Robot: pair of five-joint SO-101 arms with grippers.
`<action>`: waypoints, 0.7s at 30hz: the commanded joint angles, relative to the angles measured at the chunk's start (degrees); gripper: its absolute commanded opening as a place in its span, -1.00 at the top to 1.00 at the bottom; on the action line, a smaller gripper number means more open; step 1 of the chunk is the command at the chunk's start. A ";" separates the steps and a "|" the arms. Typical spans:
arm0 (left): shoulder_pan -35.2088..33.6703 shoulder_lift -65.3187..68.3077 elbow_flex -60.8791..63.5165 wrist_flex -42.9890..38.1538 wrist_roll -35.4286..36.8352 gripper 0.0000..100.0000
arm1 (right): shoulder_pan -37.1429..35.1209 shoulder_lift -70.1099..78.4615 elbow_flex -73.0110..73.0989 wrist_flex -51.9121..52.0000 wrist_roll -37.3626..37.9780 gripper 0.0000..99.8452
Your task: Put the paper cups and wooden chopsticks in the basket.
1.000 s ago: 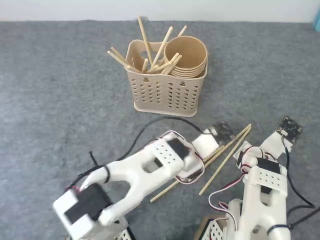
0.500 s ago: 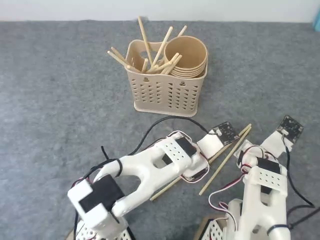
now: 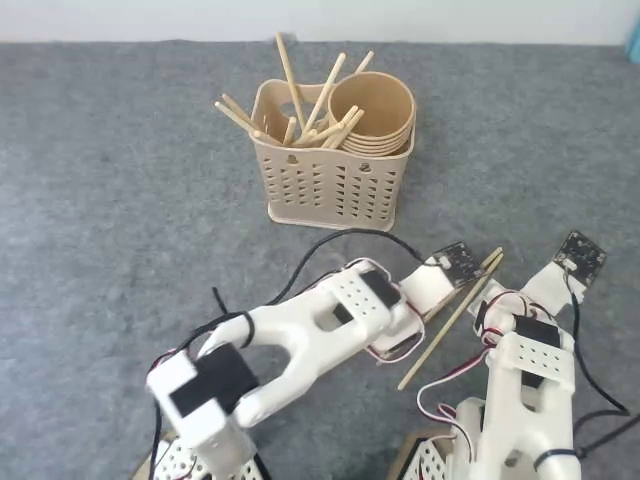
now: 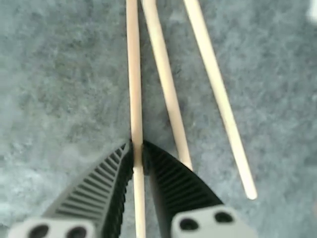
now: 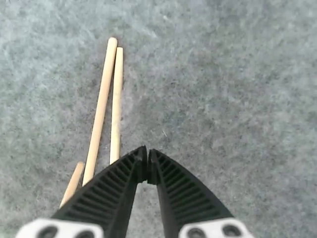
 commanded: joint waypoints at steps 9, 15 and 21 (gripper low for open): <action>-0.18 -33.41 17.80 -8.97 1.23 0.98 | 0.40 -2.24 0.00 -1.10 0.97 0.98; -5.45 -51.87 28.53 -16.53 7.38 0.98 | 0.22 -1.71 -0.79 -0.57 0.79 0.98; -15.91 -63.82 41.19 -29.98 10.37 0.98 | -1.19 -1.54 -6.42 5.76 -0.62 0.98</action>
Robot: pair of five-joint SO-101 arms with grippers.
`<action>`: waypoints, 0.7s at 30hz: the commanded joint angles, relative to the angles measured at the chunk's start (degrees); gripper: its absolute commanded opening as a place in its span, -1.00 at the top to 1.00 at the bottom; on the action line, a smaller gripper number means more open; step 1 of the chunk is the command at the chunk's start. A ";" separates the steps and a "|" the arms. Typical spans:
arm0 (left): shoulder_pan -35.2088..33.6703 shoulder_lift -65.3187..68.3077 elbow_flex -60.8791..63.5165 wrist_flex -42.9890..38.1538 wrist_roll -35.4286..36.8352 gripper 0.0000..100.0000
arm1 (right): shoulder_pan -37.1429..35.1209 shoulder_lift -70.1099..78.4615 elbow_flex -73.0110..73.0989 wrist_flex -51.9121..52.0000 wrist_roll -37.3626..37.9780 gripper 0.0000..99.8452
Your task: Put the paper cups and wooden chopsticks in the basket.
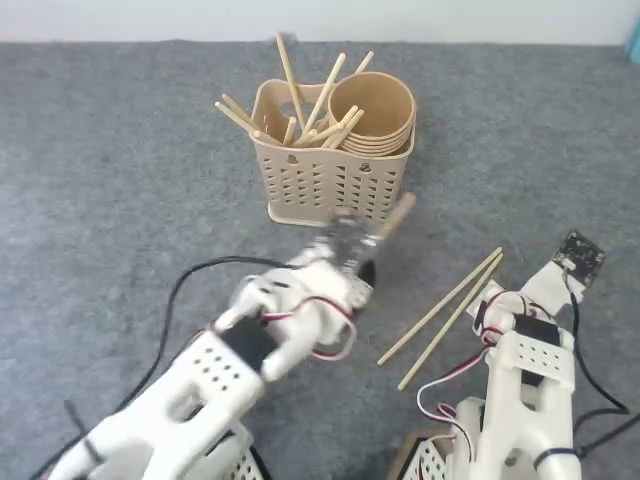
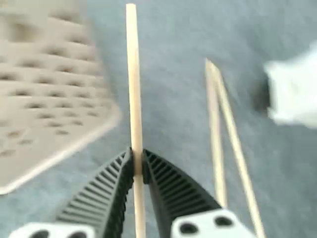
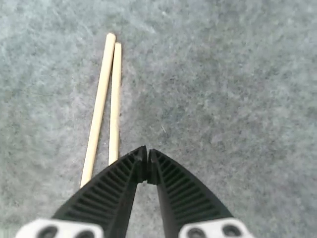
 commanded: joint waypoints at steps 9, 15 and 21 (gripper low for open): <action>-5.45 -9.14 11.03 -16.26 1.05 0.98 | -3.30 14.46 -21.89 8.22 -3.96 0.98; -5.45 -9.14 12.44 -16.44 -4.48 0.98 | -4.62 34.42 -33.05 7.78 -10.02 0.72; -7.56 -9.14 12.18 -16.53 -4.75 0.98 | -5.32 46.81 -42.46 9.80 -10.64 0.84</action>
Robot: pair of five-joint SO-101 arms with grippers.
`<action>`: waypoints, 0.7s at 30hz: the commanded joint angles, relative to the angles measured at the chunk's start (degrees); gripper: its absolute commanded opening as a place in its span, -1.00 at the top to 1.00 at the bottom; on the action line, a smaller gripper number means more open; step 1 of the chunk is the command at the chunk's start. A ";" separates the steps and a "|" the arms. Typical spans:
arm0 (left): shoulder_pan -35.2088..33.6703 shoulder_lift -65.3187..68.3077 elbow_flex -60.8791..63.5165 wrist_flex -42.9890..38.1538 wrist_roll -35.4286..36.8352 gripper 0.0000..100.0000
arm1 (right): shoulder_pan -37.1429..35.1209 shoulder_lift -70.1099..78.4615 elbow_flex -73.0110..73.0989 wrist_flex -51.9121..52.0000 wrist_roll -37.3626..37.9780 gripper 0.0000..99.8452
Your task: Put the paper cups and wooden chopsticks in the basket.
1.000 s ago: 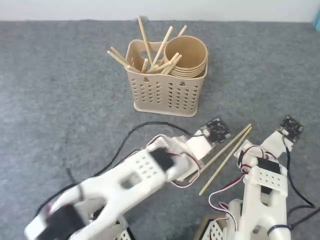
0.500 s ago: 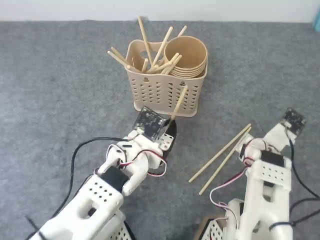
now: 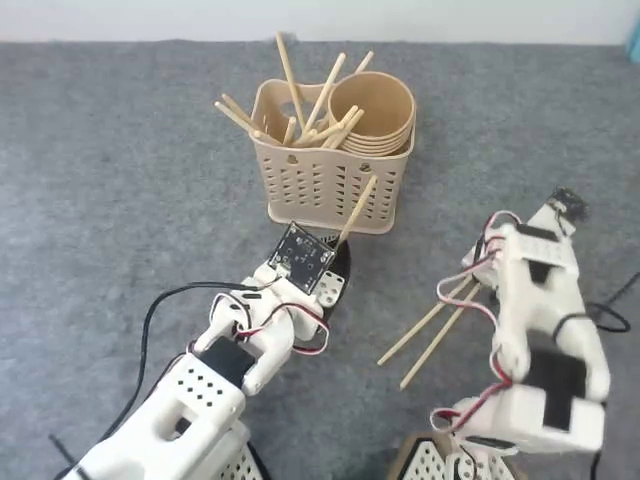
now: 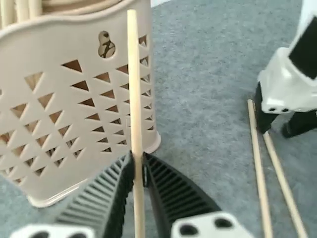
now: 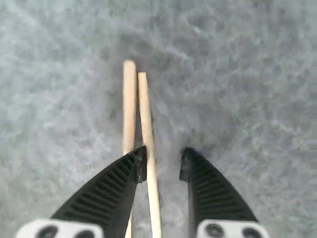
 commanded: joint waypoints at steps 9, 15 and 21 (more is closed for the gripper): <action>-3.52 -1.58 0.40 -5.63 -0.79 0.98 | -0.75 4.62 -6.68 -0.04 -0.79 0.86; -3.52 -1.58 0.40 -5.63 -0.79 0.98 | -0.66 8.57 -8.79 0.04 -0.70 0.94; -3.60 -1.58 0.40 -5.45 -0.79 0.98 | -0.84 9.63 -9.76 -0.13 1.14 0.96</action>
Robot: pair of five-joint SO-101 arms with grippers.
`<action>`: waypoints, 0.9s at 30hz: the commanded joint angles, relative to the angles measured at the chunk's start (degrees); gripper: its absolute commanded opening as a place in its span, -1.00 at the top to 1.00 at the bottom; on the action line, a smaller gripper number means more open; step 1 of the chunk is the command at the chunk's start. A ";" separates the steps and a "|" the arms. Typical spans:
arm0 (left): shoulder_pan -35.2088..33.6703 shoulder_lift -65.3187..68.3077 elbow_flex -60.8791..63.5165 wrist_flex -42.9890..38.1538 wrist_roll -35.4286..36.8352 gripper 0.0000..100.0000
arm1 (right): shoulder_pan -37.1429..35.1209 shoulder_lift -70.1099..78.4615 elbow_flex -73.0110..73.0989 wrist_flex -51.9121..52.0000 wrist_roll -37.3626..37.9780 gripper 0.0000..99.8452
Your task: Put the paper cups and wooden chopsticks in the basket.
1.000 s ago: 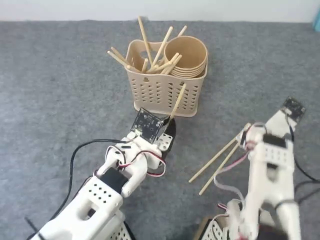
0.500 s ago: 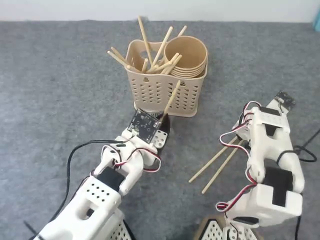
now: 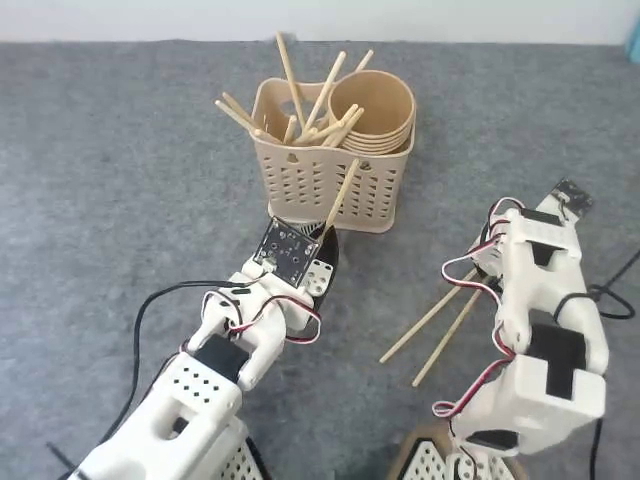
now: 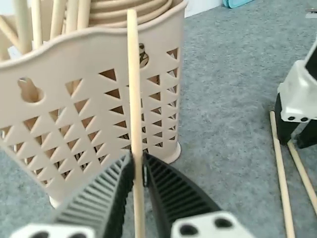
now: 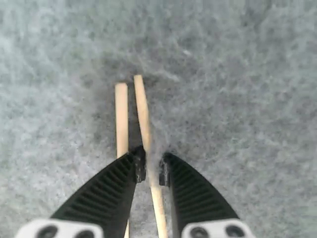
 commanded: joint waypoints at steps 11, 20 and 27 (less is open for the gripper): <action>-0.26 -1.58 -0.40 -1.23 -0.44 0.98 | -1.10 -4.00 -2.64 8.84 0.97 0.98; -0.26 -1.58 -0.40 -1.41 -0.53 0.98 | -1.10 -35.65 -2.64 18.95 2.29 0.98; -0.26 -1.58 -0.40 -1.49 -0.53 0.98 | -4.44 -61.41 -3.34 10.95 8.97 0.98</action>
